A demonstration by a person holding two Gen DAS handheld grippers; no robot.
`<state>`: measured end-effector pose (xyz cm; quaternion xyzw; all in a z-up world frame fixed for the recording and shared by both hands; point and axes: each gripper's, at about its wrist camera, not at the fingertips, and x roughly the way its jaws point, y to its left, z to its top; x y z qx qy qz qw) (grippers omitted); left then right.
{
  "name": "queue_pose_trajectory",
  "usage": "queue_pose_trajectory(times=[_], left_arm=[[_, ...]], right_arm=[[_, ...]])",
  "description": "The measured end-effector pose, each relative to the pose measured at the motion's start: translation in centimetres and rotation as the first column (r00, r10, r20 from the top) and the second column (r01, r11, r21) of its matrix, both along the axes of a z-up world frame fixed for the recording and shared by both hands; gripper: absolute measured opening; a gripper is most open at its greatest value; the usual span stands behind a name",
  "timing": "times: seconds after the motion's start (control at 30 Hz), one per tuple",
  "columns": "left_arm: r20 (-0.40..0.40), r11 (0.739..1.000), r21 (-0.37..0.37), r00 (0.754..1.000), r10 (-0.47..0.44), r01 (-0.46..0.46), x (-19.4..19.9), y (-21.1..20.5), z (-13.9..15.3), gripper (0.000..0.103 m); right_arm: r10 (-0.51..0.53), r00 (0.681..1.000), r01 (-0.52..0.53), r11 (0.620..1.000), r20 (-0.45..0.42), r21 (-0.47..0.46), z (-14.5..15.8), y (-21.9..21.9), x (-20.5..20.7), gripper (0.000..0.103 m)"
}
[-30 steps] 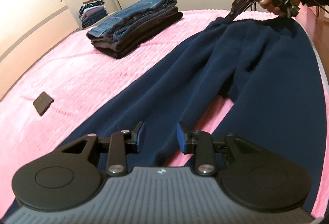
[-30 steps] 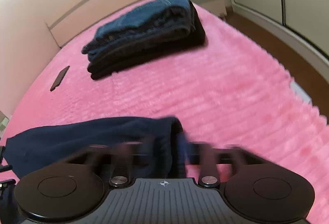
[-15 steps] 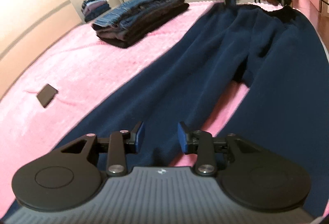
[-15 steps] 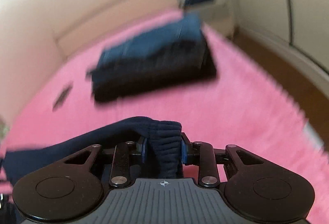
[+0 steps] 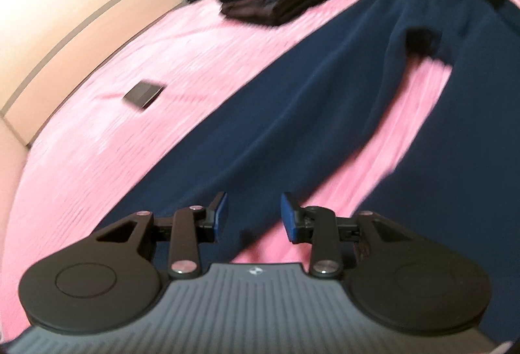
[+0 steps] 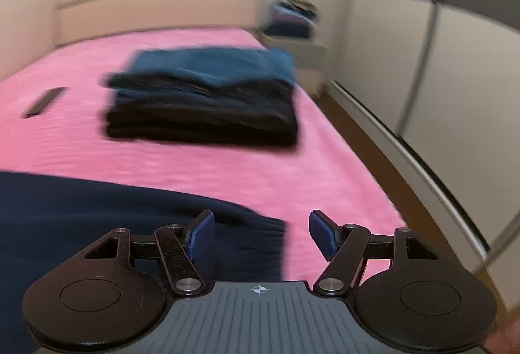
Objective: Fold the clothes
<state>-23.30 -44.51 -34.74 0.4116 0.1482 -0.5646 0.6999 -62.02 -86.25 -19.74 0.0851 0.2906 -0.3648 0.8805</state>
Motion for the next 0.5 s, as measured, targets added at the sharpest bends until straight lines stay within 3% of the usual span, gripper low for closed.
queue_pose_trajectory(times=[0.07, 0.17, 0.23, 0.3, 0.4, 0.5], left_arm=[[0.005, 0.999, 0.008, 0.999, 0.043, -0.043, 1.0, 2.1, -0.1, 0.030], [-0.007, 0.993, 0.017, 0.993, 0.117, -0.116, 2.2, 5.6, -0.2, 0.030], [-0.017, 0.986, 0.028, 0.986, 0.166, -0.166, 3.0, 8.1, -0.5, 0.032], [-0.027, 0.976, 0.045, 0.977, 0.212, -0.211, 3.7, 10.6, -0.9, 0.033], [-0.055, 0.961, 0.065, 0.961, 0.271, -0.268, 5.0, 14.3, -1.4, 0.037], [-0.094, 0.944, 0.035, 0.939, 0.330, -0.328, 7.0, 17.7, -0.5, 0.039]], right_arm=[[0.124, 0.992, -0.125, 0.992, 0.032, 0.025, 0.2, 3.7, 0.8, 0.068], [0.298, 0.951, -0.303, 0.951, 0.077, 0.059, 0.0, 9.4, 2.0, 0.072], [0.360, 0.930, -0.366, 0.926, 0.074, 0.093, -1.1, 12.4, 2.7, 0.083], [0.416, 0.909, -0.416, 0.899, 0.033, 0.138, -2.8, 15.2, 3.6, 0.083], [0.426, 0.900, -0.397, 0.886, -0.086, 0.239, -5.5, 17.1, 4.7, 0.083], [0.382, 0.921, -0.360, 0.909, -0.074, 0.211, -5.0, 18.2, 4.6, 0.083]])
